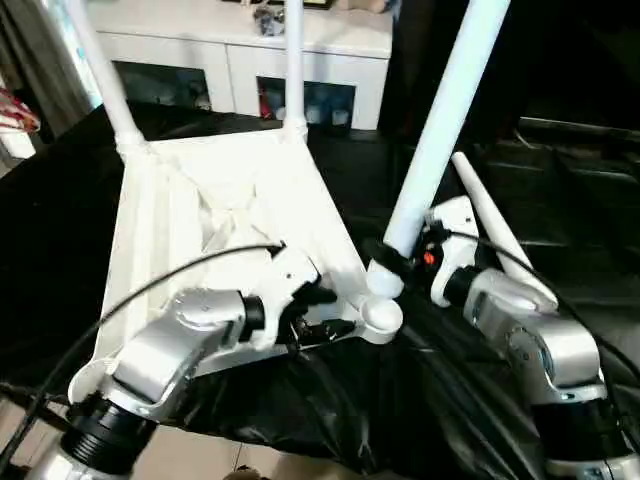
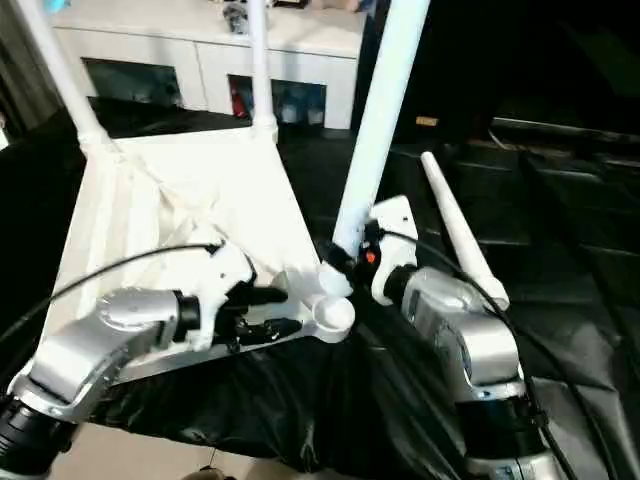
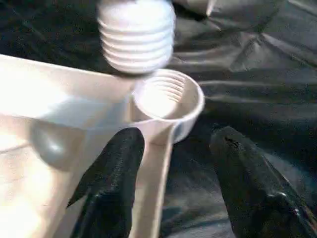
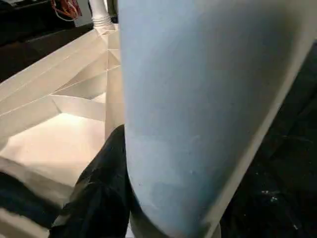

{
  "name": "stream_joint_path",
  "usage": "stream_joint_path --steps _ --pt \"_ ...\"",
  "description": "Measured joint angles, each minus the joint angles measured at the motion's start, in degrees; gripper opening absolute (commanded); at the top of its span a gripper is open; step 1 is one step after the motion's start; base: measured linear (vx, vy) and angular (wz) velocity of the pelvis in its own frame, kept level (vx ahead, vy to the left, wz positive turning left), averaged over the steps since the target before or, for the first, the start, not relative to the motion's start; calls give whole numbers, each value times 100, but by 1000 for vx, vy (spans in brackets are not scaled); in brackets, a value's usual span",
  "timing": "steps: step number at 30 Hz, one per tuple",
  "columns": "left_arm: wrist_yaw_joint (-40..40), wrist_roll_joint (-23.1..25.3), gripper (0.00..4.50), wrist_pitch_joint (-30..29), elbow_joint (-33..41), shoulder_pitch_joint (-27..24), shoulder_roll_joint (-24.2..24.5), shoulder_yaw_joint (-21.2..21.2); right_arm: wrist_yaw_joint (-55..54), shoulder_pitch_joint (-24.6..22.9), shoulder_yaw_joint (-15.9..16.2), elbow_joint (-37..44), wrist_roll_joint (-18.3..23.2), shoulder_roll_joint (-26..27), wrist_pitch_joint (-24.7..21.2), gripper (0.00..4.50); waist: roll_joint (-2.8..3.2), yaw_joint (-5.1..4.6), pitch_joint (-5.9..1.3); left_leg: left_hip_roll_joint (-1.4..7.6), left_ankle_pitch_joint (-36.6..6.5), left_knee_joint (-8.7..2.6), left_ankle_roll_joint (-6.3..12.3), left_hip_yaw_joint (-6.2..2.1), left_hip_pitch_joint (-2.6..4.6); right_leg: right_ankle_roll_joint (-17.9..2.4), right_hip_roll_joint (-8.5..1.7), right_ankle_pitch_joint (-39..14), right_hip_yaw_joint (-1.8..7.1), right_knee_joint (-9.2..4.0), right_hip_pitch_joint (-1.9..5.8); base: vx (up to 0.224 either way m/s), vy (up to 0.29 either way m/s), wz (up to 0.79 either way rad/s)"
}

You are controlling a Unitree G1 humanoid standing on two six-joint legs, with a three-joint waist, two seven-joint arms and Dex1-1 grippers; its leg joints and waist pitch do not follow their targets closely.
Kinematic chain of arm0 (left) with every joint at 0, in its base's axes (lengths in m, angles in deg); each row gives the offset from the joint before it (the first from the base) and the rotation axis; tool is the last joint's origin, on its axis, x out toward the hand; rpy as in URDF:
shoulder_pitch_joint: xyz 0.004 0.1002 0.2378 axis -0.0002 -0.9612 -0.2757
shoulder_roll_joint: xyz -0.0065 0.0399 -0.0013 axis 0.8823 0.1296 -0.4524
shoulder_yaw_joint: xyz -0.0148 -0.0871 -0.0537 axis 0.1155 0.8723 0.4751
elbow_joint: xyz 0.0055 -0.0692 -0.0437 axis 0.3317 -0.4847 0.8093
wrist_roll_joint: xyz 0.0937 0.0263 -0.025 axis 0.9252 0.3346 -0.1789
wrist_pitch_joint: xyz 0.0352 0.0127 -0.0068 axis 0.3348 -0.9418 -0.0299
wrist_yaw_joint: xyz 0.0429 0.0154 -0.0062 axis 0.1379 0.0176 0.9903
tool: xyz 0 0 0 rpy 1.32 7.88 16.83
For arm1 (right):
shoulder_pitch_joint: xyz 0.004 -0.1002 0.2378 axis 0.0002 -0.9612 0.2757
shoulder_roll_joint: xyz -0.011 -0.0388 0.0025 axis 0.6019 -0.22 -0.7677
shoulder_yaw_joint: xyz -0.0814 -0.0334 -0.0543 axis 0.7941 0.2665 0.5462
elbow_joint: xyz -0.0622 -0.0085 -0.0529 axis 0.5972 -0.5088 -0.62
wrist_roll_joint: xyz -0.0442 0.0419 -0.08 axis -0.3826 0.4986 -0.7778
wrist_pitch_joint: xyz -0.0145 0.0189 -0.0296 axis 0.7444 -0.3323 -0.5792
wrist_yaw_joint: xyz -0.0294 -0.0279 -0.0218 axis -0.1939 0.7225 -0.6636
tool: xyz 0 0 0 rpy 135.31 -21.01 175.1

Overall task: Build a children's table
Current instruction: Pick table leg

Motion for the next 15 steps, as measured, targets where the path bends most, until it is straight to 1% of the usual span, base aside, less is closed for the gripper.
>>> stream_joint_path --steps 3,5,7,8,10,13,15 --pt "11 178 208 63 -153 20 11 -139 -11 0 6 90 -3 0 -21 191 3 -32 -2 0 0 0 0 -1 4 0 0 0 0 0 4 0 0 0" --pt "15 299 199 141 -295 31 24 -205 -30 0 11 92 -13 -1 -28 191 4 -49 -2 0 0 0 0 -1 4 0 0 0 -1 -1 4 0 0 0" --pt "8 417 165 217 -502 65 46 -274 -34 0 25 98 -19 0 -29 190 4 -63 -3 0 0 0 0 -1 3 0 0 0 0 -2 4 0 0 0" --pt "4 458 165 241 -573 74 52 -288 -34 0 35 100 -21 0 -29 190 4 -68 -3 0 0 0 0 -1 2 0 0 0 0 -2 4 0 0 0" --pt "-60 526 151 402 -863 185 57 -335 -34 0 65 111 -24 -1 -30 190 6 -68 -4 0 0 -1 0 -1 2 0 1 1 0 -3 4 0 0 0" --pt "-158 576 122 631 -1070 260 62 -374 -33 0 101 119 -23 -3 -31 190 17 -68 -11 -1 0 -1 0 -1 2 0 1 1 0 -4 5 0 0 0" --pt "-191 585 117 734 -1153 279 57 -377 -31 0 103 119 -24 -7 -32 190 19 -69 -12 -1 0 -1 0 -1 4 -1 0 1 0 -2 5 0 0 0"
